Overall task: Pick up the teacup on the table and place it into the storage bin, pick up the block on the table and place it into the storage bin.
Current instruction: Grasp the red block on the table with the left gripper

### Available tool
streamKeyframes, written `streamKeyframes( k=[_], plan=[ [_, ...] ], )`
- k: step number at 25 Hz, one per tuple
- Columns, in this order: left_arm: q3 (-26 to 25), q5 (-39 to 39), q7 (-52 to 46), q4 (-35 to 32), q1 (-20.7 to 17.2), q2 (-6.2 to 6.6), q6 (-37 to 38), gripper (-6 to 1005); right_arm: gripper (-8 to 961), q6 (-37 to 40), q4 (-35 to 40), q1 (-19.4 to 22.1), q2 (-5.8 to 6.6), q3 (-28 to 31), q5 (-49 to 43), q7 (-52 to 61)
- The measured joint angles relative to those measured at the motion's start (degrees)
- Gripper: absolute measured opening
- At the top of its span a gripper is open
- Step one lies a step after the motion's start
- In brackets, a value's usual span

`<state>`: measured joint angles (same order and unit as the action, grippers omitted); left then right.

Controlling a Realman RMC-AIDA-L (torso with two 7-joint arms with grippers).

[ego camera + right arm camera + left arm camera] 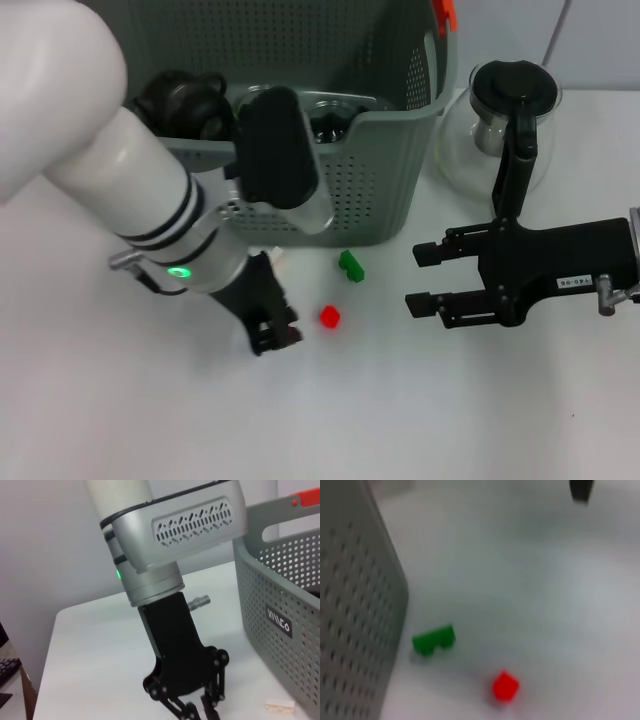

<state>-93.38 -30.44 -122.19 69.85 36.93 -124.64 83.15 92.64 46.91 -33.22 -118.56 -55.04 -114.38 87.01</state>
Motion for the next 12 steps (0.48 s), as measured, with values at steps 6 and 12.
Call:
streamKeyframes(
  k=[6, 12],
  plan=[
    [6.9, -0.6, -4.8, -0.3, -1.6, -0.03, -8.8, 273, 676, 0.4, 0.0, 0.1, 0.21, 0.3, -0.1, 0.0],
    [8.9, -0.6, -6.6, -0.3, -1.6, -0.06, -10.2, 483, 677, 0.7, 0.0, 0.1, 0.4, 0.3, 0.1, 0.0]
  ],
)
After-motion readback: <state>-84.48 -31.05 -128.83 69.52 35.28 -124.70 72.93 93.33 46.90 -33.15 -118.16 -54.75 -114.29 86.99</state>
